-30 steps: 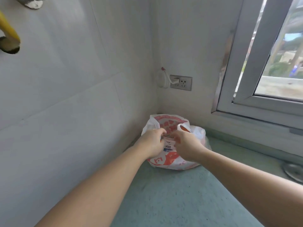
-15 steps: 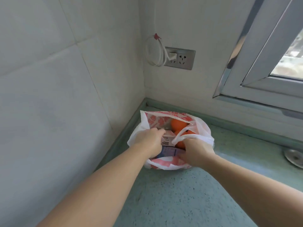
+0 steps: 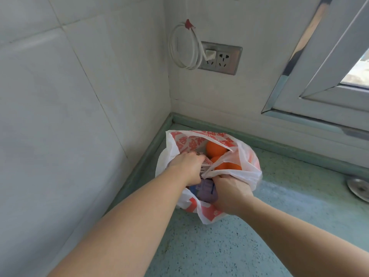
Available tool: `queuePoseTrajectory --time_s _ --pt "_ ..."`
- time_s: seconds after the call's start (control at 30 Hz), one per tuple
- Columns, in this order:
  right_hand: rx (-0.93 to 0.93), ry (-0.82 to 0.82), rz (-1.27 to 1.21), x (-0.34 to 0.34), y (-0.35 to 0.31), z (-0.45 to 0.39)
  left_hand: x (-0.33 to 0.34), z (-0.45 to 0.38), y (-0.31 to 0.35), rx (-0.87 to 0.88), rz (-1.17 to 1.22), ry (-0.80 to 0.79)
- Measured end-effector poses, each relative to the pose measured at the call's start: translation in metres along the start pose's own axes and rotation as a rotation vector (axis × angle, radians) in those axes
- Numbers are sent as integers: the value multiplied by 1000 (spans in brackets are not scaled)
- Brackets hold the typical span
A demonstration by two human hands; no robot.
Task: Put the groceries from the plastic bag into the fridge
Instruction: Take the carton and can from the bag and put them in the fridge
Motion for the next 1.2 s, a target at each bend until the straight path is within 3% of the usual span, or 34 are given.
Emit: queuePoseTrajectory --time_s 0.13,0.23,0.4,0.63,0.8,1.03,1.2 --pt "64 -51 -6 13 1 -7 -2 -6 0 -42 -60 4" --pt "24 -37 -162 18 0 -9 -1 -12 -1 -57 -65 18" --pt "-2 -96 -194 34 8 -14 4 -25 -3 -49 22 -20" --pt "-63 -39 -267 28 20 5 15 -38 5 -118 60 -111" --pt "-67 -13 -338 10 25 23 15 -32 5 -120 184 -54" --pt "-78 1 -133 -1 22 50 15 -38 -1 -279 395 105" --pt "-86 119 -273 0 33 64 18 -45 2 -321 390 64"
Point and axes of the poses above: each hand's wrist, its own z-axis away from the middle knuckle, its own x-axis out of the palm, y = z × x, the point moved 5 cm from there along -z, towards the middle knuckle, and after that the axes turned 12 degrees about -y, right-handed, at the moved point
